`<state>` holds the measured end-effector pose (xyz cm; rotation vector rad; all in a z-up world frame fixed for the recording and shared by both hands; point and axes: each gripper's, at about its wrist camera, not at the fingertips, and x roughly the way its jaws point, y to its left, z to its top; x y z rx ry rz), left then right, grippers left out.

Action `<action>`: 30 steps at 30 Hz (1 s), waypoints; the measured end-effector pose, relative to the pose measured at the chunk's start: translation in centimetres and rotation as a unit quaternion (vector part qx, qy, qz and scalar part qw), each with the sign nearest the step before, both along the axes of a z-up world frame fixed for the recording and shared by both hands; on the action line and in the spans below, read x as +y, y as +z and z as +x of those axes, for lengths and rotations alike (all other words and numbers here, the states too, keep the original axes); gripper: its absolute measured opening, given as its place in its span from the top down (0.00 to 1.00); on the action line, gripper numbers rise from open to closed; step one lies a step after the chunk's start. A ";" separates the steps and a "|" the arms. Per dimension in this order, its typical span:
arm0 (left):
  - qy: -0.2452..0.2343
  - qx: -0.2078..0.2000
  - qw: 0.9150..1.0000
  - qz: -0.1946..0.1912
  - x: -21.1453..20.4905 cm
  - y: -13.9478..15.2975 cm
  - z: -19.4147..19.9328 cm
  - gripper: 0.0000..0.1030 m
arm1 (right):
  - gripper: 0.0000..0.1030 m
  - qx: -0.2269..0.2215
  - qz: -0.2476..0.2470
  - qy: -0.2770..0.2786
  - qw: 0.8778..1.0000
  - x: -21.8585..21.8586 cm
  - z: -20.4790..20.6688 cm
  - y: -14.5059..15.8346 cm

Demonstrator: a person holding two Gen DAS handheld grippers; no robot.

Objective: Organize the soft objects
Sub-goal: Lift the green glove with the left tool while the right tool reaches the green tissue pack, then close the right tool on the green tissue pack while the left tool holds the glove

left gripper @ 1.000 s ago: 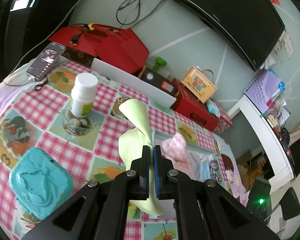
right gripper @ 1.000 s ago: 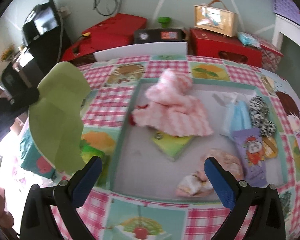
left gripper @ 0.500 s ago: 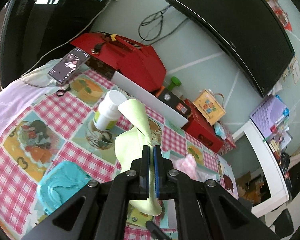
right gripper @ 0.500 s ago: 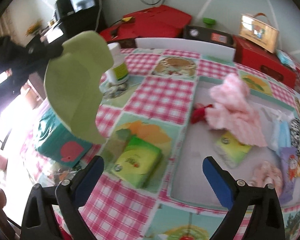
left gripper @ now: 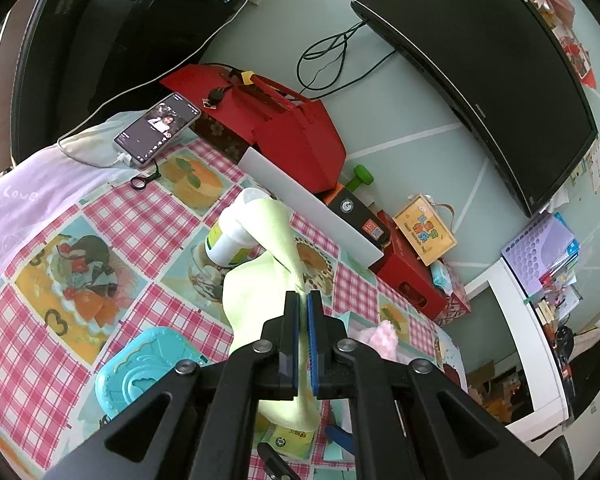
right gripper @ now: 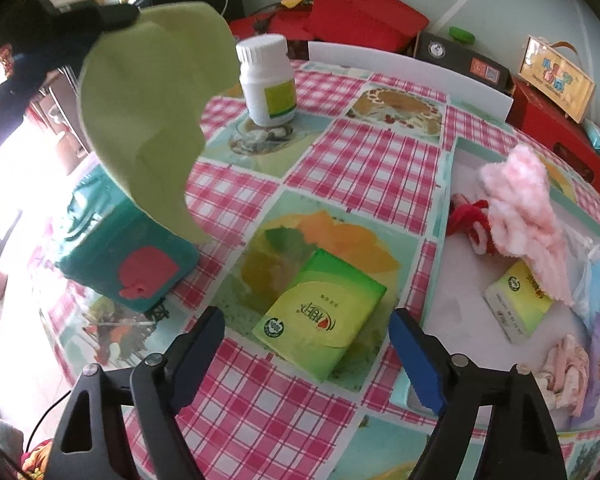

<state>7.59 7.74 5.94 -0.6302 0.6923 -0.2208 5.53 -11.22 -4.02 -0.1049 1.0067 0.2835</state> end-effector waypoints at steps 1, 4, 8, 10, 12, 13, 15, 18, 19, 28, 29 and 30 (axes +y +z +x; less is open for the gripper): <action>0.000 0.000 1.000 -0.001 0.0 0.0 0.0 0.97 | 0.16 0.003 -0.002 -0.002 1.000 0.0 0.1 -0.2; 0.000 0.001 1.000 -0.002 0.0 -0.1 0.0 0.97 | 0.17 0.002 -0.012 0.001 1.000 0.4 0.3 -0.4; 0.000 0.002 1.000 -0.002 0.0 -0.1 0.0 0.97 | 0.22 0.003 -0.024 0.008 1.000 1.1 0.4 -0.7; 0.000 0.002 1.000 -0.001 0.0 -0.1 0.0 0.97 | 0.24 0.010 -0.023 0.008 1.000 1.2 0.5 -1.0; 0.000 0.002 1.000 0.000 -0.1 -0.1 0.0 0.97 | 0.28 0.012 -0.025 0.005 1.000 1.1 0.6 -1.2; 0.000 0.002 1.000 -0.001 -0.1 -0.1 0.0 0.97 | 0.31 0.012 -0.024 0.003 1.000 1.0 0.7 -1.2; -0.001 0.002 1.000 0.000 -0.1 -0.1 0.0 0.97 | 0.33 0.011 -0.021 0.001 1.000 0.8 0.8 -1.1; 0.000 0.002 1.000 0.000 -0.1 -0.1 0.0 0.97 | 0.34 0.011 -0.022 0.002 1.000 0.8 0.8 -1.1; 0.000 0.002 1.000 0.001 -0.2 -0.1 0.0 0.97 | 0.35 0.011 -0.023 0.003 1.000 0.8 0.7 -1.1; -0.002 -0.002 1.000 0.005 -0.2 0.0 0.0 0.97 | 0.36 0.000 -0.009 0.002 1.000 0.4 0.4 0.0; -0.002 -0.003 1.000 0.006 -0.3 0.1 0.0 0.97 | 0.37 -0.003 -0.008 0.001 1.000 0.3 0.3 0.2; -0.003 -0.004 1.000 0.007 -0.3 0.1 0.0 0.97 | 0.37 -0.007 -0.007 0.000 1.000 0.3 0.2 0.4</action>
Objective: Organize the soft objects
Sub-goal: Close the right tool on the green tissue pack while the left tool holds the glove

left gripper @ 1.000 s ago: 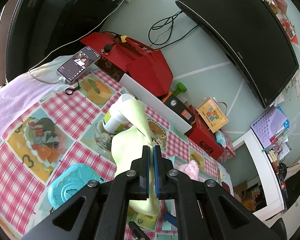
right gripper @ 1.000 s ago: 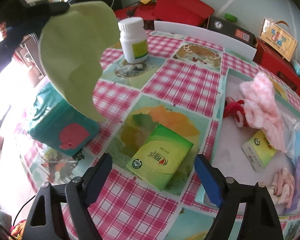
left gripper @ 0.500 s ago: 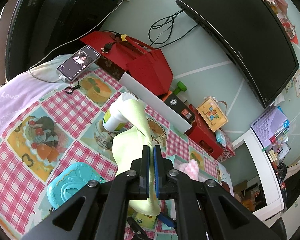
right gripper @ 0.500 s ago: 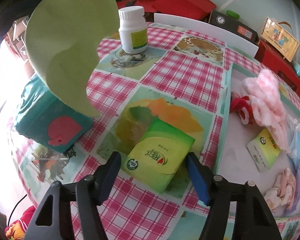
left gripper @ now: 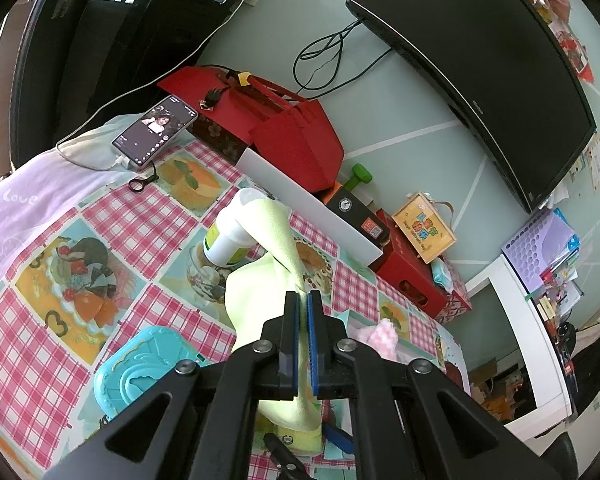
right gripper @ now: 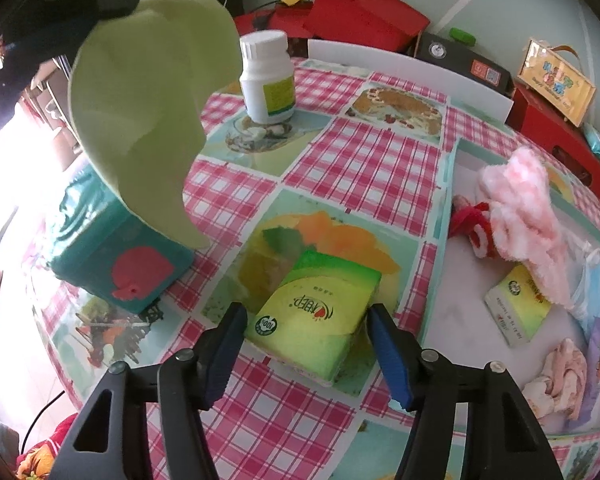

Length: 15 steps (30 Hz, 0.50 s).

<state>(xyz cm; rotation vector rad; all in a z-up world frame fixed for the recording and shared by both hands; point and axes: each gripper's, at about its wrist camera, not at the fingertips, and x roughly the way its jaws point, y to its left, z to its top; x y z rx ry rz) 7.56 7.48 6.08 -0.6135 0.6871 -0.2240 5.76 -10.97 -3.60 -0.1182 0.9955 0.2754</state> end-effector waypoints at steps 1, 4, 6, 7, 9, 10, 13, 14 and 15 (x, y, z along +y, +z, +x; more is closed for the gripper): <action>-0.001 -0.002 1.000 0.001 0.0 0.1 0.0 0.97 | 0.37 -0.005 0.003 -0.001 1.000 -0.1 0.0 0.3; -0.005 -0.014 1.000 0.002 -0.2 0.6 -0.2 0.97 | 0.41 -0.020 0.009 -0.007 1.000 -0.5 -0.3 1.3; -0.011 -0.030 0.999 0.003 -0.5 1.2 -0.5 0.97 | 0.45 -0.031 0.013 -0.012 0.999 -0.9 -0.5 2.1; -0.015 -0.036 0.999 0.004 -0.8 1.5 -0.7 0.97 | 0.45 -0.037 0.015 -0.016 0.999 -1.1 -0.6 2.4; -0.024 -0.052 0.998 0.007 -1.4 2.1 -1.0 0.97 | 0.47 -0.049 0.022 -0.024 0.998 -1.7 -0.7 3.3; -0.029 -0.059 0.998 0.010 -1.7 2.4 -1.1 0.97 | 0.50 -0.053 0.025 -0.027 0.998 -2.0 -0.8 3.6; -0.039 -0.067 0.997 0.017 -2.5 2.7 -1.2 0.97 | 0.51 -0.056 0.030 -0.033 0.997 -2.7 -0.8 3.9; -0.039 -0.066 0.997 0.019 -2.6 2.7 -1.2 0.97 | 0.51 -0.054 0.031 -0.035 0.997 -3.0 -0.5 3.8; -0.039 -0.064 0.997 0.021 -2.7 2.7 -1.2 0.97 | 0.51 -0.050 0.032 -0.035 0.998 -3.1 -0.5 3.7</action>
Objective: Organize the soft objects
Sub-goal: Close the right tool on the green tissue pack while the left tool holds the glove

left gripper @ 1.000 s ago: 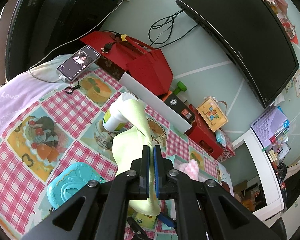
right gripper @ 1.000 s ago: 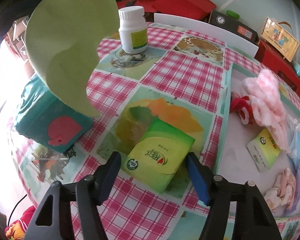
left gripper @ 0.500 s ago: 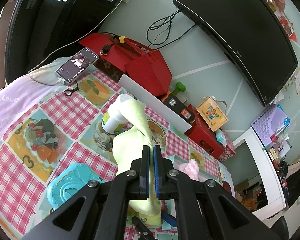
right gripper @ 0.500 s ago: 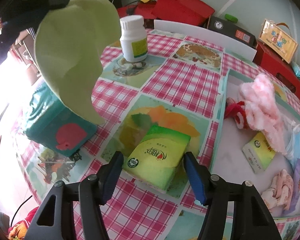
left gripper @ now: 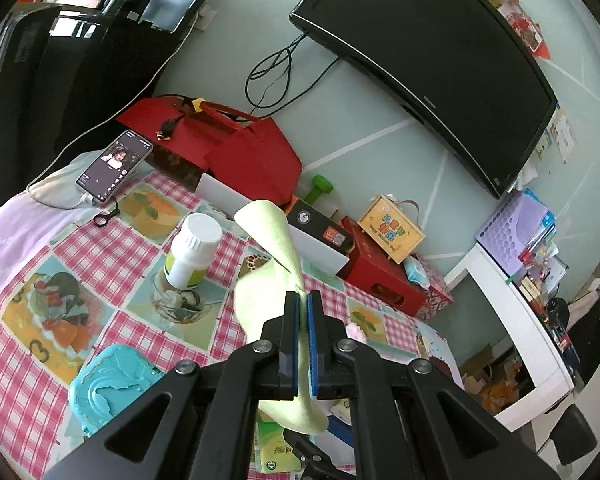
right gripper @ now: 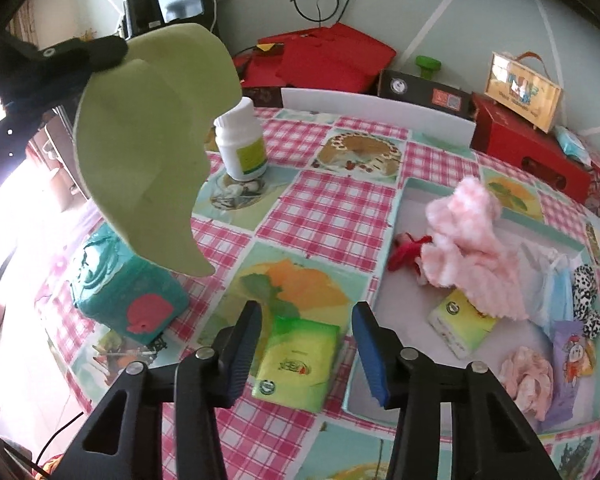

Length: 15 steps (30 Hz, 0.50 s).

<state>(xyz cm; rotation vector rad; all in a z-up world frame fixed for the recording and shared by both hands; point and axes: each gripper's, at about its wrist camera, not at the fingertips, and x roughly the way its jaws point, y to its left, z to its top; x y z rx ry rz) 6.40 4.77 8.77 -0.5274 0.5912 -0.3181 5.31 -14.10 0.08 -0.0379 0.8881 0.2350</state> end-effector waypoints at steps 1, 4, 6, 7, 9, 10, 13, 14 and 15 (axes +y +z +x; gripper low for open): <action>0.001 0.005 1.000 0.002 0.0 -0.1 0.1 0.97 | 0.51 0.004 -0.001 -0.002 1.000 -0.2 0.1 -0.2; 0.006 0.026 1.000 0.002 0.0 -0.8 0.6 0.97 | 0.50 0.017 -0.003 0.002 1.000 -0.2 0.1 -0.8; 0.011 0.035 0.999 0.000 0.2 -1.2 0.8 0.97 | 0.45 0.023 -0.008 0.005 1.000 0.0 0.1 -1.3; 0.012 0.037 0.999 0.000 0.3 -1.3 0.7 0.97 | 0.40 0.031 -0.013 0.007 0.999 0.2 0.2 -1.7; 0.015 0.040 0.999 -0.001 0.6 -1.5 0.6 0.97 | 0.39 0.040 -0.018 0.011 0.999 0.5 0.3 -2.4; 0.016 0.041 0.999 -0.001 0.6 -1.6 0.6 0.97 | 0.37 0.041 -0.023 0.014 0.999 0.7 0.3 -2.6; 0.016 0.045 0.999 -0.004 0.7 -1.7 0.6 0.97 | 0.33 0.038 -0.038 0.021 0.998 1.3 0.2 -2.8; 0.016 0.045 0.999 -0.004 0.7 -1.7 0.6 0.97 | 0.32 0.038 -0.042 0.022 0.998 1.5 0.1 -2.8; 0.016 0.044 0.999 -0.004 0.7 -1.7 0.6 0.97 | 0.31 0.037 -0.046 0.025 0.998 1.7 0.0 -2.9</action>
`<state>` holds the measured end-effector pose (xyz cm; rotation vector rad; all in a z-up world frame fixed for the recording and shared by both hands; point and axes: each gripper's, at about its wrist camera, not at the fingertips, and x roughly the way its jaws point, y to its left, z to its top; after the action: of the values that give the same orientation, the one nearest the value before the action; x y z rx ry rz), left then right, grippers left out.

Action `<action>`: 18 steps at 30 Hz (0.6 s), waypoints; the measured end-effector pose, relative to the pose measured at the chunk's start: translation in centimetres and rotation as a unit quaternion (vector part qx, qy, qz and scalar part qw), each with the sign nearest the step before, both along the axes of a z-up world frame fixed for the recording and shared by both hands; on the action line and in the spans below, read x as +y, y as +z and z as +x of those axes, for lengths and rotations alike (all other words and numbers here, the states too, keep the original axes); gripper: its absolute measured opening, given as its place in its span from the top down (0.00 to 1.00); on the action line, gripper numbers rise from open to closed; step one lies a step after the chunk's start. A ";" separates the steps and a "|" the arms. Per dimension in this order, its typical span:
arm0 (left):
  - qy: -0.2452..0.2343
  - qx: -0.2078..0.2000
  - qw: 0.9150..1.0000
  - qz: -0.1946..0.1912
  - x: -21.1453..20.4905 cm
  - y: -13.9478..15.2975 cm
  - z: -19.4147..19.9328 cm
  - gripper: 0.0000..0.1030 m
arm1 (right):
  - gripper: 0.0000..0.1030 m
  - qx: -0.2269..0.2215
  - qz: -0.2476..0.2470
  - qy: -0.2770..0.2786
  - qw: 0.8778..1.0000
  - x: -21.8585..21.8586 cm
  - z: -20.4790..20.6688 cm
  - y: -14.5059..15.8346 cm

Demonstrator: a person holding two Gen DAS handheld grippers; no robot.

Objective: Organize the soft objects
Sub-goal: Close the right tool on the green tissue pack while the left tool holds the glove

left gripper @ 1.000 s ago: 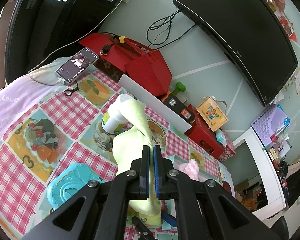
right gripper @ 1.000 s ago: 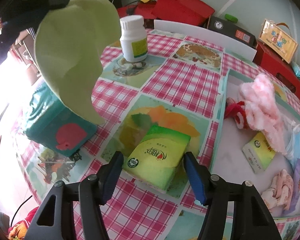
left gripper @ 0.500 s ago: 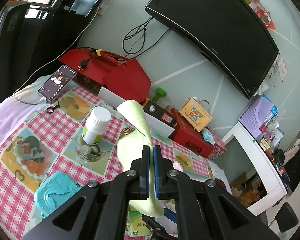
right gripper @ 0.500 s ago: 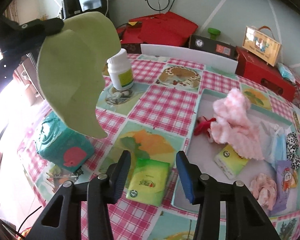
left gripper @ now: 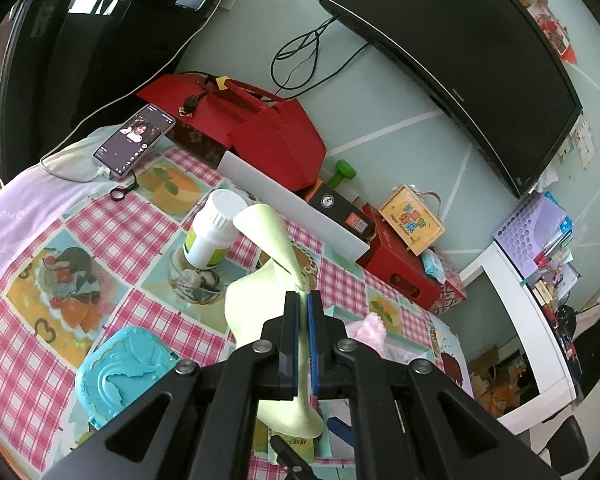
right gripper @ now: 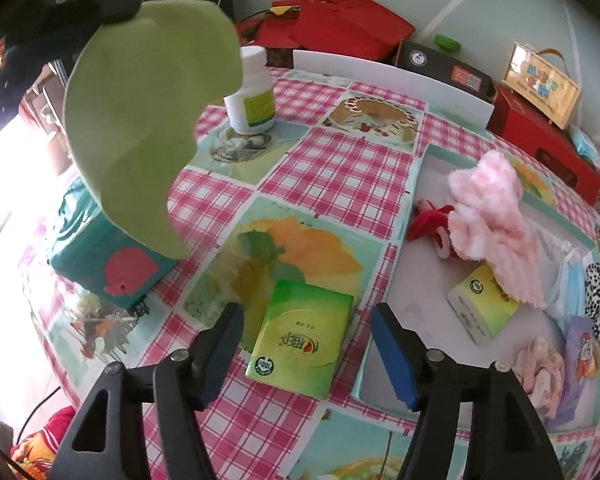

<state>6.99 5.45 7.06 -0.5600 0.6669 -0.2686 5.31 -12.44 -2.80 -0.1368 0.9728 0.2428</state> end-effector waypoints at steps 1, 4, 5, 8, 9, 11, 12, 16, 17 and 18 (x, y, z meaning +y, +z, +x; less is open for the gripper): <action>0.000 -0.001 1.000 0.000 0.0 0.0 0.0 0.97 | 0.32 0.000 -0.001 0.005 1.000 0.2 -0.1 0.0; 0.000 0.000 1.000 0.000 0.0 0.0 0.0 0.97 | 0.31 0.022 0.029 0.022 0.999 0.7 -0.1 -0.6; 0.001 0.001 1.000 0.000 0.0 0.0 0.0 0.97 | 0.31 0.027 0.031 0.025 0.999 0.9 -0.2 -0.8; 0.001 0.002 1.000 0.000 0.0 0.0 0.0 0.97 | 0.31 0.022 0.014 0.034 0.999 1.6 -0.5 -1.0; 0.001 0.002 1.000 0.000 0.0 0.0 0.0 0.97 | 0.31 0.024 0.024 0.039 0.999 1.7 -0.5 -1.0; 0.000 0.002 1.000 0.000 0.0 0.0 0.0 0.97 | 0.32 0.026 0.040 0.043 0.998 1.6 -0.6 -0.9; 0.000 0.003 1.000 -0.001 0.1 0.0 0.0 0.97 | 0.32 0.023 0.037 0.041 0.998 1.7 -0.7 -0.9; 0.002 0.004 1.000 -0.002 0.1 -0.1 0.0 0.97 | 0.32 0.009 0.036 0.016 0.999 1.0 -0.5 -0.9; 0.001 0.005 1.000 -0.002 0.1 -0.1 0.0 0.97 | 0.32 0.012 0.032 0.011 0.999 0.9 -0.4 -1.1; 0.000 0.006 1.000 -0.004 0.1 -0.1 0.0 0.97 | 0.33 0.015 0.026 0.005 1.000 0.9 -0.2 -1.5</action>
<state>6.99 5.53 6.93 -0.5695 0.6770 -0.2676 5.11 -11.58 -4.25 -0.0915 0.9942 0.2795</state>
